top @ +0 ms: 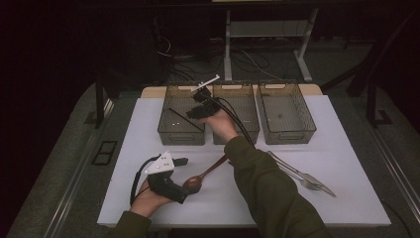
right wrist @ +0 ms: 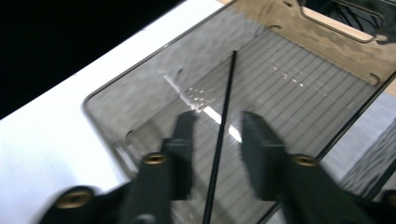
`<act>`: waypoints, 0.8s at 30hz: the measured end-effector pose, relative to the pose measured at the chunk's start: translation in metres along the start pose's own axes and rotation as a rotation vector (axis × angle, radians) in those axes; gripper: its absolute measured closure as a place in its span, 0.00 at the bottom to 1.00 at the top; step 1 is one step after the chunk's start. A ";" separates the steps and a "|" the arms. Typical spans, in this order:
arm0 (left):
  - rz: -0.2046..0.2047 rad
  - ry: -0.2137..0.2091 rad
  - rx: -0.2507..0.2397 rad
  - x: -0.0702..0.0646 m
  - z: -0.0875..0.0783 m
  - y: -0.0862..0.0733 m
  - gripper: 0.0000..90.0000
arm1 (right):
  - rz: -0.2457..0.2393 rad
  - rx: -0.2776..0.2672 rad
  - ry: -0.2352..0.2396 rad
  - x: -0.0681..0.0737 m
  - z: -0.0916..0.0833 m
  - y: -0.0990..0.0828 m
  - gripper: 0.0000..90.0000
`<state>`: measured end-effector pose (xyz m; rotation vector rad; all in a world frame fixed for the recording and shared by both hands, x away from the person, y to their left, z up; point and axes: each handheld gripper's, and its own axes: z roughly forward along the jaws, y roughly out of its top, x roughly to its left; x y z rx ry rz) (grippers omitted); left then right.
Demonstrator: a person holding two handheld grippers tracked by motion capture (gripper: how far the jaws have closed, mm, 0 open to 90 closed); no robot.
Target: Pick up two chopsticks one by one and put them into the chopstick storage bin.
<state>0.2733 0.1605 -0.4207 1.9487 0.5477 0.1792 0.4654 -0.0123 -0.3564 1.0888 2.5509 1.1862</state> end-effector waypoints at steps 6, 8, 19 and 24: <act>0.001 0.001 0.004 -0.001 0.000 0.000 0.00 | -0.043 0.022 0.032 0.004 -0.017 -0.014 0.98; 0.004 0.004 0.007 0.000 0.000 0.000 0.00 | -0.052 0.029 0.037 0.005 -0.022 -0.020 0.99; 0.002 0.005 0.010 -0.001 0.001 0.000 0.00 | -0.077 0.062 0.039 0.007 -0.030 -0.046 0.99; 0.001 0.006 0.011 0.000 0.001 -0.001 0.00 | -0.075 0.061 0.031 0.006 -0.027 -0.045 0.99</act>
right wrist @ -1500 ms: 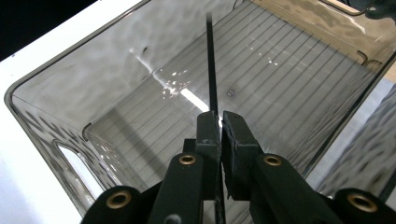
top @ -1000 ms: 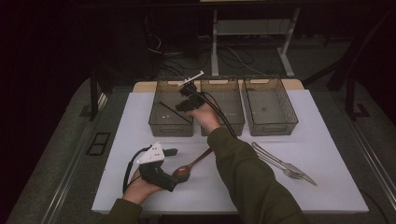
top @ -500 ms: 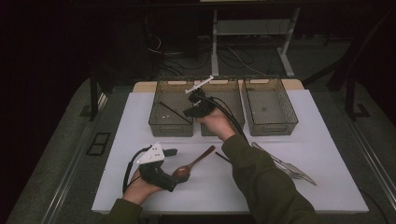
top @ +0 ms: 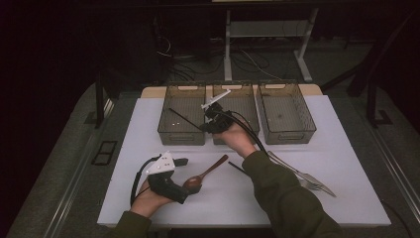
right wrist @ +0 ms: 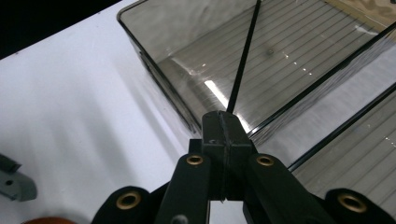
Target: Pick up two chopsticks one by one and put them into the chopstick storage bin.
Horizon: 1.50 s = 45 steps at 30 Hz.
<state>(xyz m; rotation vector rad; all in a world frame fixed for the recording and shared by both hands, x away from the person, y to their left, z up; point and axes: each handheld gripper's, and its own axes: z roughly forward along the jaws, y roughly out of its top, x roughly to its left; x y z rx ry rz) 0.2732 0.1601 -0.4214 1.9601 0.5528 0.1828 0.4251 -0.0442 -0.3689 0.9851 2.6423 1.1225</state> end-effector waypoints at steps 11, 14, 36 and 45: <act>-0.004 -0.002 -0.002 0.000 0.000 0.000 0.00 | 0.014 -0.027 0.008 -0.006 -0.010 -0.001 0.92; 0.004 0.001 0.005 0.000 0.000 -0.001 0.00 | 0.020 -0.051 0.025 -0.008 -0.019 -0.004 0.78; 0.002 0.014 0.008 0.002 -0.001 -0.003 0.00 | -0.024 -0.122 0.115 -0.017 -0.079 -0.070 0.40; 0.010 0.021 0.032 0.003 -0.002 -0.006 0.00 | -0.010 -0.136 0.111 -0.019 -0.091 -0.104 0.39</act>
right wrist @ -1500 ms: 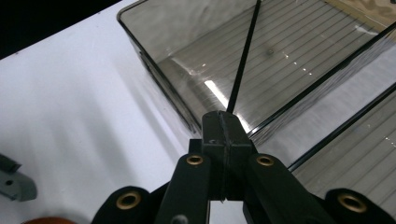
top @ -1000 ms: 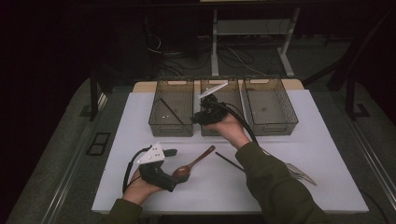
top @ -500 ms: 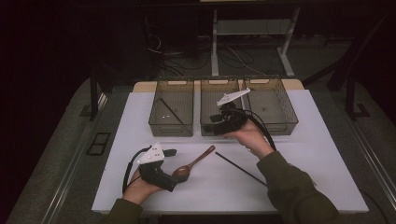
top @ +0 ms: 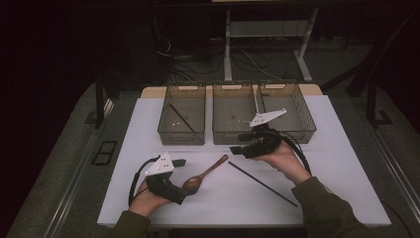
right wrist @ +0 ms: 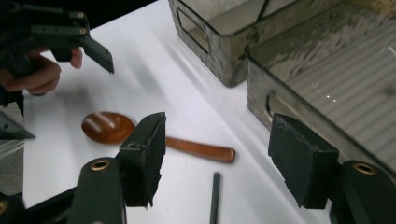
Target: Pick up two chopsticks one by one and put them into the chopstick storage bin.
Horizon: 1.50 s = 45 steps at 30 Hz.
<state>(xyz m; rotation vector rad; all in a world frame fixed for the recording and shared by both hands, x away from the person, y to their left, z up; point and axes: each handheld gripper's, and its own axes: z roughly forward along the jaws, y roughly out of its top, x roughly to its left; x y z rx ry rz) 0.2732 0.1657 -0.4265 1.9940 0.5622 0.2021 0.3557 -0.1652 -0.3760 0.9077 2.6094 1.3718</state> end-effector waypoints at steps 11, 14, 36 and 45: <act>-0.016 0.010 -0.006 0.003 -0.005 -0.003 0.00 | 0.012 -0.006 -0.018 -0.001 -0.023 -0.030 0.41; -0.016 0.010 -0.007 0.002 -0.005 -0.003 0.00 | 0.024 -0.001 -0.025 -0.001 -0.028 -0.039 0.42; -0.019 0.007 -0.008 0.000 -0.004 -0.002 0.00 | 0.024 0.073 -0.067 0.016 -0.055 -0.097 0.72; -0.020 0.008 -0.004 -0.001 -0.004 -0.002 0.00 | 0.017 0.141 -0.083 0.021 -0.052 -0.113 0.83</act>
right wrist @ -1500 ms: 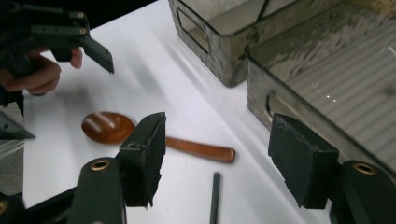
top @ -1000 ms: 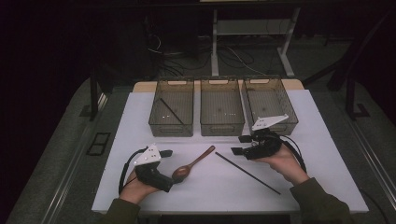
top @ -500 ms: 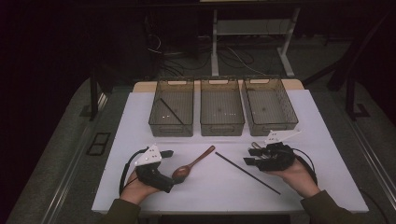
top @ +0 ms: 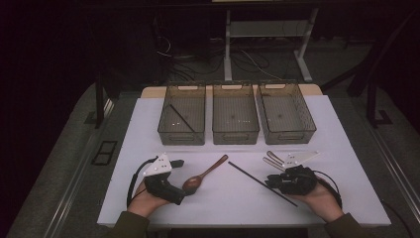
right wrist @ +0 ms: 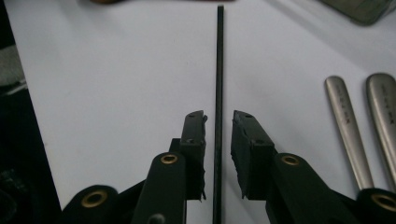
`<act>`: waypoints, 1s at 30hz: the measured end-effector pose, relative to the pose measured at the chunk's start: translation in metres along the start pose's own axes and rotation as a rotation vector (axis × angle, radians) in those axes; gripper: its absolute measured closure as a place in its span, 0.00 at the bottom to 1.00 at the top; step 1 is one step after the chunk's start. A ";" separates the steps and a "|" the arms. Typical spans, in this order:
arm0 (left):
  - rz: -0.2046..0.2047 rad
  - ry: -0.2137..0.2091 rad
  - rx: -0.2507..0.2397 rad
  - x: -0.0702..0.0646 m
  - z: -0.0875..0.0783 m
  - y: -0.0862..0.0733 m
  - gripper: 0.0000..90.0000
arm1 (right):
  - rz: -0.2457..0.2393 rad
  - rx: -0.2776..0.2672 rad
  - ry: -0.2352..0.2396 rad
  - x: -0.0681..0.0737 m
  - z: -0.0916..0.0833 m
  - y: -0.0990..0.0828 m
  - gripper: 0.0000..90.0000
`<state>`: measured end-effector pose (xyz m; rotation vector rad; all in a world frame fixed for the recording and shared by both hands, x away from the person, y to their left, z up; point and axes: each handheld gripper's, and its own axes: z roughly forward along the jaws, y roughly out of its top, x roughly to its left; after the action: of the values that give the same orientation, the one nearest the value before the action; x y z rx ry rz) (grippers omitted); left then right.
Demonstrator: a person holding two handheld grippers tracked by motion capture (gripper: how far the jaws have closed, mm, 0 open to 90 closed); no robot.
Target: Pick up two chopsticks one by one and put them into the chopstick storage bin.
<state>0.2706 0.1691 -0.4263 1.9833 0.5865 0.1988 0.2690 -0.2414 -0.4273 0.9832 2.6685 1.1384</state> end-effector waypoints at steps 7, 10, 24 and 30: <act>-0.001 -0.001 0.002 0.000 0.000 0.000 0.00 | -0.015 0.051 -0.015 0.002 0.008 -0.005 0.89; 0.001 -0.003 0.002 0.000 0.001 0.000 0.00 | -0.031 0.068 -0.027 0.003 0.010 -0.006 0.91; 0.007 -0.006 0.009 -0.001 0.003 0.000 0.00 | -0.078 0.107 -0.072 0.008 0.015 -0.007 0.93; 0.005 -0.008 0.009 -0.002 0.003 0.000 0.00 | -0.061 0.109 -0.066 0.007 0.014 -0.007 0.94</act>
<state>0.2702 0.1654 -0.4276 1.9941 0.5780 0.1919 0.2645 -0.2317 -0.4409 0.9307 2.7122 0.9416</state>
